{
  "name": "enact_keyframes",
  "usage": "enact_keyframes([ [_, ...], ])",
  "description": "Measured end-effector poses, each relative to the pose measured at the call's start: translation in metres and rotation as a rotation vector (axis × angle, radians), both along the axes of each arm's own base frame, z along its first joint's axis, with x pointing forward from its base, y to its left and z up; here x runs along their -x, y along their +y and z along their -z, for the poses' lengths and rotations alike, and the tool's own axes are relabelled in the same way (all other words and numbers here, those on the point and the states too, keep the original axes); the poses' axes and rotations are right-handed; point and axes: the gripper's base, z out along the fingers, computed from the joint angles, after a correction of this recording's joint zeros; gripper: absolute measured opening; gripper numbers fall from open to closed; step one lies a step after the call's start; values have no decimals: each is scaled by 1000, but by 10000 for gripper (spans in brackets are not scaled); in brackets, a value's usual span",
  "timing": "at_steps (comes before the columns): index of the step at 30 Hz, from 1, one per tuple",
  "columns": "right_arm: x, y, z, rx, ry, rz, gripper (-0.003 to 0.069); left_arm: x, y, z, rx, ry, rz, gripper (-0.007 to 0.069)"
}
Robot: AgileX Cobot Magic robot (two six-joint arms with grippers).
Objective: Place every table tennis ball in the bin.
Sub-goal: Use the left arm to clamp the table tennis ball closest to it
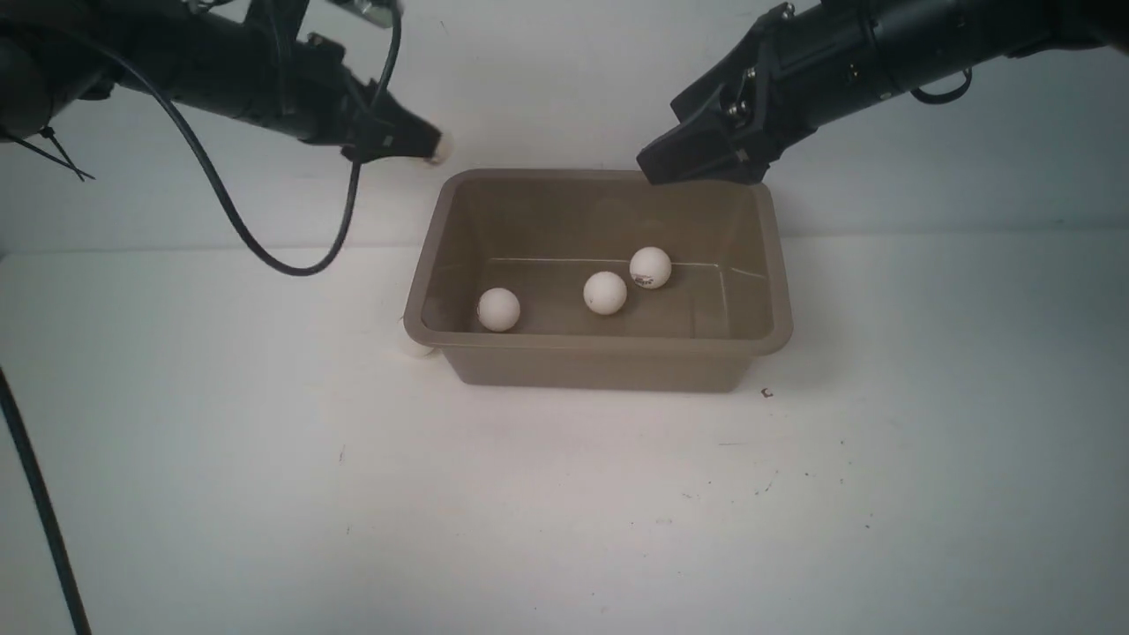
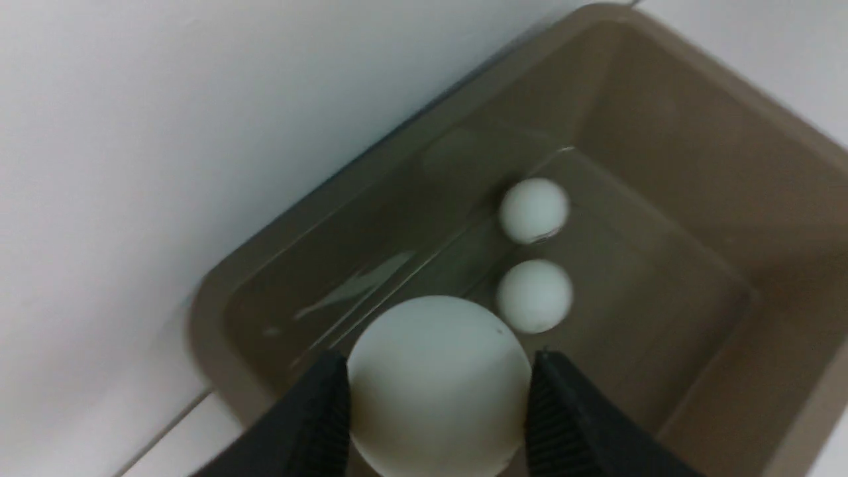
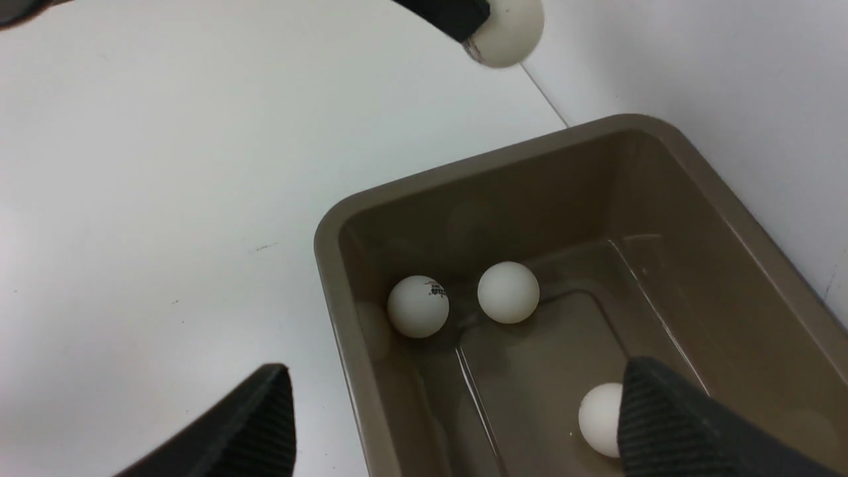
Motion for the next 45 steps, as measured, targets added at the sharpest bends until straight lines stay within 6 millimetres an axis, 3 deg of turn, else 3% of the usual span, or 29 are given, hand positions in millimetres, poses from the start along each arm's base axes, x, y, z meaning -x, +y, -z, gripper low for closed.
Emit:
enact_keyframes([
  [5,0,1,-1,-14,1,1,588,-6,-30,49,-11,75,140,307],
  [8,0,1,-1,-16,2,1,588,-9,-40,68,-25,90,172,307],
  [14,1,1,-1,-22,17,-8,588,-12,-47,65,53,53,163,330],
  [16,2,1,-2,-23,17,-9,588,-12,-48,64,66,55,163,379],
  [18,3,1,-5,-25,11,-8,588,-9,-49,63,93,88,175,515],
  [21,4,1,-7,-34,11,-7,588,-8,-48,60,108,114,173,596],
  [23,5,2,-8,-45,13,-7,588,-8,-39,48,87,119,150,643],
  [25,5,2,-8,-47,15,-10,588,-8,-32,41,64,113,141,647],
  [26,5,2,-8,-47,19,-13,588,-6,-12,21,-14,89,110,639],
  [27,5,2,-8,-47,19,-13,588,-5,-12,20,-12,90,109,639],
  [30,6,2,-8,-46,21,-16,588,-1,26,-2,-98,115,6,589],
  [34,6,2,-8,-46,23,-19,588,6,58,-6,-215,150,-27,517],
  [39,6,2,-8,-46,22,-19,588,7,66,1,-358,79,79,456],
  [45,6,2,-8,-44,18,-22,588,8,60,11,-452,29,199,447],
])
